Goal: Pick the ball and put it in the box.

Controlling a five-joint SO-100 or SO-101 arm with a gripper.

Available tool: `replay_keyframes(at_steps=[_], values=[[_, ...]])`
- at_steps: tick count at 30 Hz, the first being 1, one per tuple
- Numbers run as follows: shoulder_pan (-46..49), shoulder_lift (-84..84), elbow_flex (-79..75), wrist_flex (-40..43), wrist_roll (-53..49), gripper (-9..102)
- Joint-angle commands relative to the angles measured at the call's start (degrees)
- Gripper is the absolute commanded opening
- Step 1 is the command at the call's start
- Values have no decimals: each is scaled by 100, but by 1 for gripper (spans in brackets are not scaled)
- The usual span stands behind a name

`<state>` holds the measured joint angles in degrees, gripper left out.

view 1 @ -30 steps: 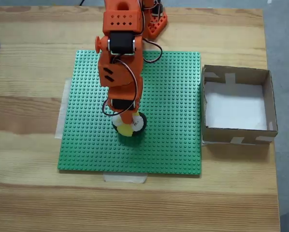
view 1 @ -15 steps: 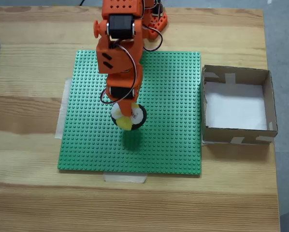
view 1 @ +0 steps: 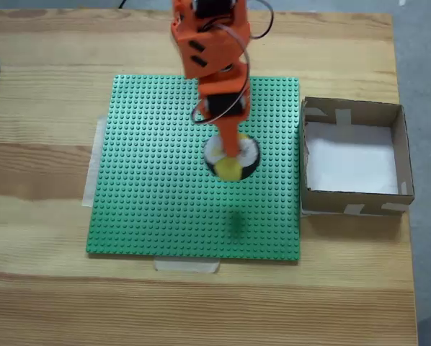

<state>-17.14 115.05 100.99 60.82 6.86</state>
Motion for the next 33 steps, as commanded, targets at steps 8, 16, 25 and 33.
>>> replay_keyframes(at_steps=[8, 16, 25, 33], values=[[-1063, 527, -826, 237, 185, -1], [-1846, 527, -1143, 229, 229, -1], [-2575, 422, -1160, 105, 352, -1], [-2856, 237, -1151, -79, 264, -1]])
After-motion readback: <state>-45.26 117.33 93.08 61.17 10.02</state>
